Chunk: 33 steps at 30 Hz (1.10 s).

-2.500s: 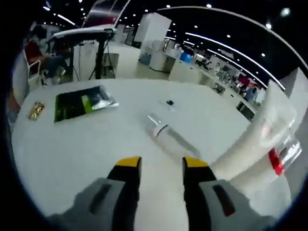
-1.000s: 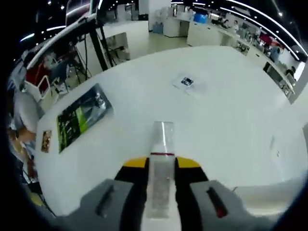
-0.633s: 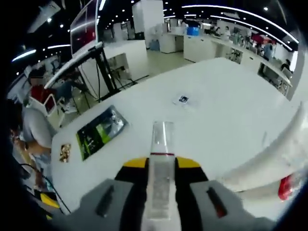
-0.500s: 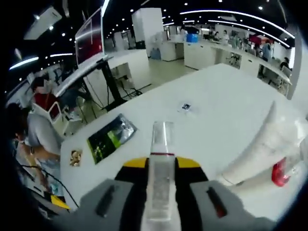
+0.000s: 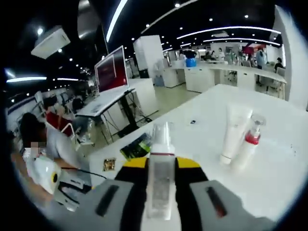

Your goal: Arrange the skincare products in the storage area until every visible bottle or jar stands upright without overlapping.

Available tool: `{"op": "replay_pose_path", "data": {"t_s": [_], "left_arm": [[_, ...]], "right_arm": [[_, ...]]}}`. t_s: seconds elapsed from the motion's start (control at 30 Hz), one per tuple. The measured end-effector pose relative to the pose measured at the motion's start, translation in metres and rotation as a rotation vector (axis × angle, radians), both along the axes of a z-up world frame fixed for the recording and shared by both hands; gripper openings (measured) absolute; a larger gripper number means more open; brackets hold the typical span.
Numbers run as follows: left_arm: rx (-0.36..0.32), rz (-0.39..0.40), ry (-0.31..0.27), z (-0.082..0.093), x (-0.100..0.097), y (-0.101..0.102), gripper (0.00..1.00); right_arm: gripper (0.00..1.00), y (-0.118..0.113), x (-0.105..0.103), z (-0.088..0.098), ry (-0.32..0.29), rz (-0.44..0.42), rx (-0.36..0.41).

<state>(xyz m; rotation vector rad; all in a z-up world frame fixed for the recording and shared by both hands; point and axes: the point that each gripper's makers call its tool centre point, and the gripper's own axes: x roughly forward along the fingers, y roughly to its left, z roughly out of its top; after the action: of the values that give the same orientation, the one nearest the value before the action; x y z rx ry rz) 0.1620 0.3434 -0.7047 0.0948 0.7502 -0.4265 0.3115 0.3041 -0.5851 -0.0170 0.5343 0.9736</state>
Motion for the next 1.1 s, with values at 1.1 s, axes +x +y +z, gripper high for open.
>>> {"op": "replay_pose_path", "data": {"t_s": [1.1], "left_arm": [[-0.977, -0.101, -0.063, 0.147, 0.020, -0.049, 0.51]], "right_arm": [[0.21, -0.044, -0.143, 0.027, 0.098, 0.004, 0.375]]}}
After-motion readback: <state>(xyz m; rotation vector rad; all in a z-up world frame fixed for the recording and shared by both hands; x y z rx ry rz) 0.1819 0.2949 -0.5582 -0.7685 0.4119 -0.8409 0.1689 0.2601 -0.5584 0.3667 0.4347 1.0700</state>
